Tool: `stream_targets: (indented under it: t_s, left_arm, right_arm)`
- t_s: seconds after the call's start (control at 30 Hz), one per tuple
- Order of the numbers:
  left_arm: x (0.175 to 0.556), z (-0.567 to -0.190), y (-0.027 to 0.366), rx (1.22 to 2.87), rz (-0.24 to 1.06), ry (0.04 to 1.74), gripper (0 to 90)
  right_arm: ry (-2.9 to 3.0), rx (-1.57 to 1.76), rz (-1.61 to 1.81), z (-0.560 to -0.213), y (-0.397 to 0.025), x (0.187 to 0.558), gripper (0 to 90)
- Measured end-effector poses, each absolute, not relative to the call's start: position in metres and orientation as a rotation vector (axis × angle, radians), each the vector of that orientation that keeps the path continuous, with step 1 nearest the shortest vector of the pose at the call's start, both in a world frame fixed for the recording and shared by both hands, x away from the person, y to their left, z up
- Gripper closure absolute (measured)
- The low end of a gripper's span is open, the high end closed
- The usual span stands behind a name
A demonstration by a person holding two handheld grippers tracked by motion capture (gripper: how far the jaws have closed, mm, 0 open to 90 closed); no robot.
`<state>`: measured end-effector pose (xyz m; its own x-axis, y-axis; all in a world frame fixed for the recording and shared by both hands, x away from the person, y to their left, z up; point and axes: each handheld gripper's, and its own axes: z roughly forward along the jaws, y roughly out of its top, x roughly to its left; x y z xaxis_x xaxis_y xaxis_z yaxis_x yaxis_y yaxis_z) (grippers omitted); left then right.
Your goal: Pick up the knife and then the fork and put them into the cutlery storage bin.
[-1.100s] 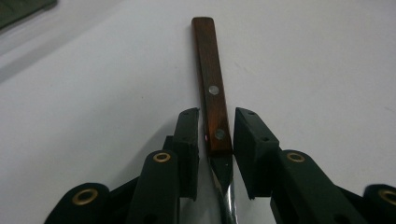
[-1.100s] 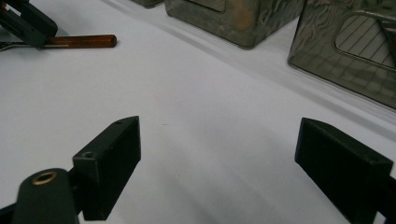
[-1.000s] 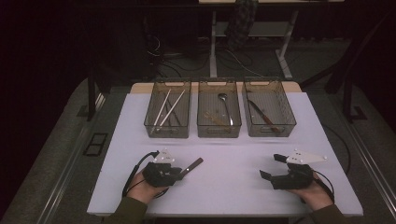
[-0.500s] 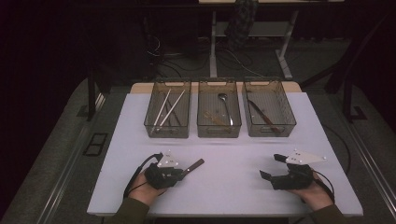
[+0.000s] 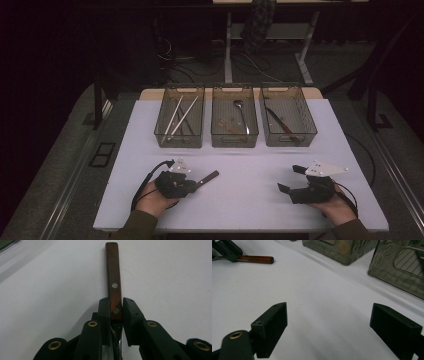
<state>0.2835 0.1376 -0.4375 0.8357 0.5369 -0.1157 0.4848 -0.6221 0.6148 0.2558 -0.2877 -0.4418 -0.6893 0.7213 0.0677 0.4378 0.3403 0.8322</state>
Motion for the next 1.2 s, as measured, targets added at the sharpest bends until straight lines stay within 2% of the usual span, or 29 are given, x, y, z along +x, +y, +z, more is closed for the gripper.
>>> stream_targets:
  t_s: [0.37,0.73,1.2]
  left_arm:
    - [0.284,-0.426,0.134,2.315,0.016,0.683,76.9]
    - [0.286,-0.411,0.111,2.333,-0.037,0.501,76.8]
    - [0.307,-0.395,0.076,2.379,-0.103,0.264,76.8]
  right_arm:
    - [2.326,1.003,1.322,-0.438,-0.285,0.256,14.2]
    - [2.495,0.824,1.345,-0.423,-0.265,0.269,14.3]
    - [2.706,0.610,1.360,-0.405,-0.234,0.294,14.2]
